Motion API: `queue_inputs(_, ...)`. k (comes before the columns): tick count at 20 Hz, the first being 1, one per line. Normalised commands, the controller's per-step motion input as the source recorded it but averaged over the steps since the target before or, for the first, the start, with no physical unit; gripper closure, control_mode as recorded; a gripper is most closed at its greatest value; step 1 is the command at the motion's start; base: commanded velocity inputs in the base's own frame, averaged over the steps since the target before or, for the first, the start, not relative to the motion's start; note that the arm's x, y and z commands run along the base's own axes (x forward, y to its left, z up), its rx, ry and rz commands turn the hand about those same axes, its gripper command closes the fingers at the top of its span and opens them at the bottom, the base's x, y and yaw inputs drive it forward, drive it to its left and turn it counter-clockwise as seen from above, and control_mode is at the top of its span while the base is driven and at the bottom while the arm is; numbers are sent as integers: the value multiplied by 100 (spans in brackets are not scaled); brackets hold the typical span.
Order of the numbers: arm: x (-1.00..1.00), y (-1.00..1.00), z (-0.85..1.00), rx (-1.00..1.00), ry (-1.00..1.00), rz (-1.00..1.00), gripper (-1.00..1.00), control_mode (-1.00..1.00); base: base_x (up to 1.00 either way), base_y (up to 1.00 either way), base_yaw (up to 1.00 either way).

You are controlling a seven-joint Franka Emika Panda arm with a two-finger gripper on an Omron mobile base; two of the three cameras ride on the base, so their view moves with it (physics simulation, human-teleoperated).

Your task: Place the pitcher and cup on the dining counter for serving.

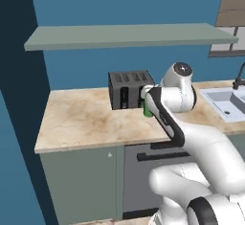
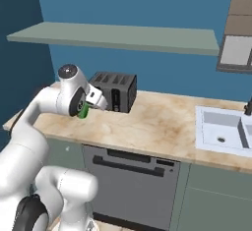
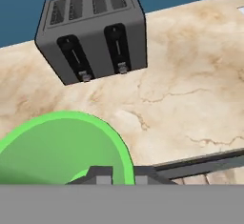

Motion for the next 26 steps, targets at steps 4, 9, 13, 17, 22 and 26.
queue_inputs(4, 0, 0, 0, 0, 0, 0, 100, 100, -100, -59, 61)
queue_inputs(9, 0, 0, 0, 0, 0, 0, 100, 100, -65, -24, 95)
queue_inputs(13, 0, 0, 0, 0, 0, 0, 100, 100, -26, -1, 100)
queue_inputs(17, 0, 0, 0, 0, 0, 0, 100, 100, -11, 0, 100)
queue_inputs(22, 0, 0, 0, 0, 0, 0, 100, 100, -6, 2, 100)
queue_inputs(26, 0, 0, 0, 0, 0, 0, 100, 100, -12, 36, 100)
